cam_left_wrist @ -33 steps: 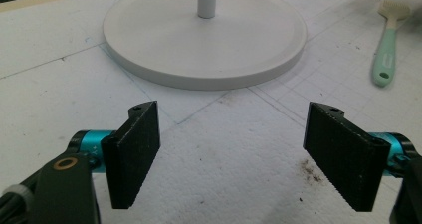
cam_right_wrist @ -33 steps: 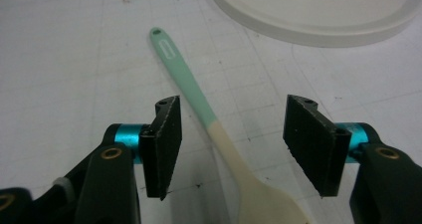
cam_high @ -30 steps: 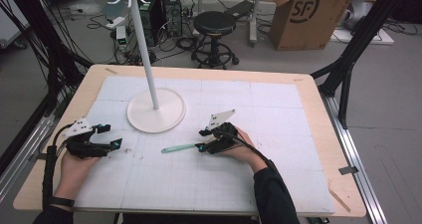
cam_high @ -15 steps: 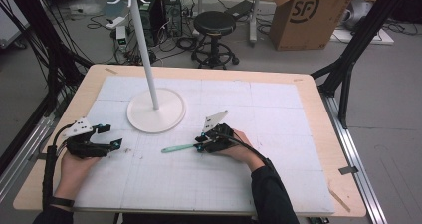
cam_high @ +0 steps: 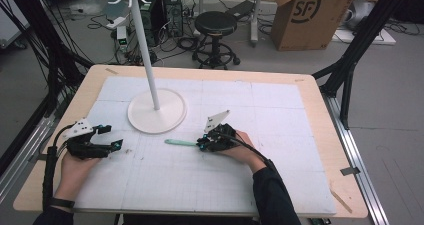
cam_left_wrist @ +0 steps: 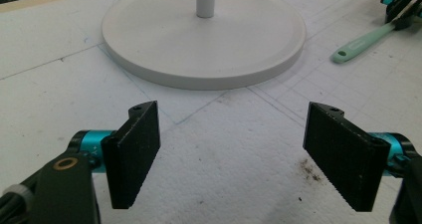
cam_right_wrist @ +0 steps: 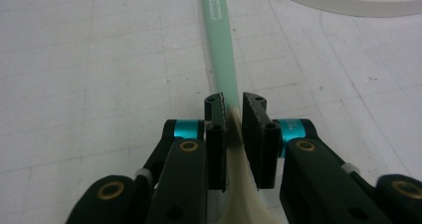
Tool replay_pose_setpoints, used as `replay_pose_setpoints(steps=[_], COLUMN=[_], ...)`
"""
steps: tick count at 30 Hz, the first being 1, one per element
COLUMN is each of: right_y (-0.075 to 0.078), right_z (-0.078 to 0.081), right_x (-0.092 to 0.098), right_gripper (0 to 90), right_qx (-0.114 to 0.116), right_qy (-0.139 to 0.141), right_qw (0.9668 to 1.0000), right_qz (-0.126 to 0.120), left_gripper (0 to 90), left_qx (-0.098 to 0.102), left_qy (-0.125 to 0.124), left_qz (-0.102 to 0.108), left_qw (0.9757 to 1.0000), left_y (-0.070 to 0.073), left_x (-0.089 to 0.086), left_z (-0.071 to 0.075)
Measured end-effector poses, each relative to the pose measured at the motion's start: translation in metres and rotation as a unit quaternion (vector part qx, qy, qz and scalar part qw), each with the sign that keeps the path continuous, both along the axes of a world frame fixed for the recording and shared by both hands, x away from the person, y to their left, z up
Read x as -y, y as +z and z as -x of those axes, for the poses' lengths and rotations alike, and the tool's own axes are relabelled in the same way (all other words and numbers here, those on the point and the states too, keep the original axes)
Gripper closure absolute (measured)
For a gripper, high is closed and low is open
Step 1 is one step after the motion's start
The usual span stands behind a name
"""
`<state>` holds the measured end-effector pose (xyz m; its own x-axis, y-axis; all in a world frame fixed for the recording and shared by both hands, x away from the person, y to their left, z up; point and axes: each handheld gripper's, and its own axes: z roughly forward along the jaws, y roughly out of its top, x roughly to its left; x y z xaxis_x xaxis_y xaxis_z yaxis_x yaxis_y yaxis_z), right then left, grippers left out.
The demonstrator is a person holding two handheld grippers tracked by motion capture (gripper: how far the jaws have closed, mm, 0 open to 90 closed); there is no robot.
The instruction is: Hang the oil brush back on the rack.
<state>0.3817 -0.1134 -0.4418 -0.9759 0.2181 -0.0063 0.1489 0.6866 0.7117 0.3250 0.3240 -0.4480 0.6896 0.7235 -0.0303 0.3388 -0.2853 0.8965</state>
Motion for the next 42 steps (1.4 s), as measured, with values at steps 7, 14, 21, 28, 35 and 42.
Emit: replay_pose_setpoints(steps=[7,14,21,28,35,42], right_y=[0.000,0.002,0.015,0.043,0.079,0.117], right_z=[0.000,0.001,0.003,0.007,0.005,0.002], right_x=[0.000,0.000,0.009,0.022,0.030,0.031], right_gripper=[82.4,82.7,82.7,82.8,82.7,82.7], right_qx=[-0.010,-0.013,-0.007,-0.007,0.005,0.022], right_qy=[-0.001,-0.010,-0.029,-0.067,-0.095,-0.109], right_qw=[1.0000,0.9999,0.9991,0.9932,0.9847,0.9778], right_qz=[-0.002,0.000,-0.031,-0.095,-0.146,-0.178], left_gripper=[23.2,23.3,23.3,23.3,23.2,22.8], left_qx=[0.000,0.000,0.000,0.000,0.000,0.000], left_qy=[0.001,0.002,0.003,0.004,0.004,0.003], left_qz=[0.002,0.000,0.001,0.001,0.001,0.004], left_qw=[1.0000,1.0000,1.0000,1.0000,1.0000,1.0000], left_y=[0.000,0.000,0.000,0.000,0.000,0.000], left_x=[0.000,0.001,0.001,0.001,0.001,0.000], left_z=[0.000,0.000,0.000,0.000,0.000,0.000])
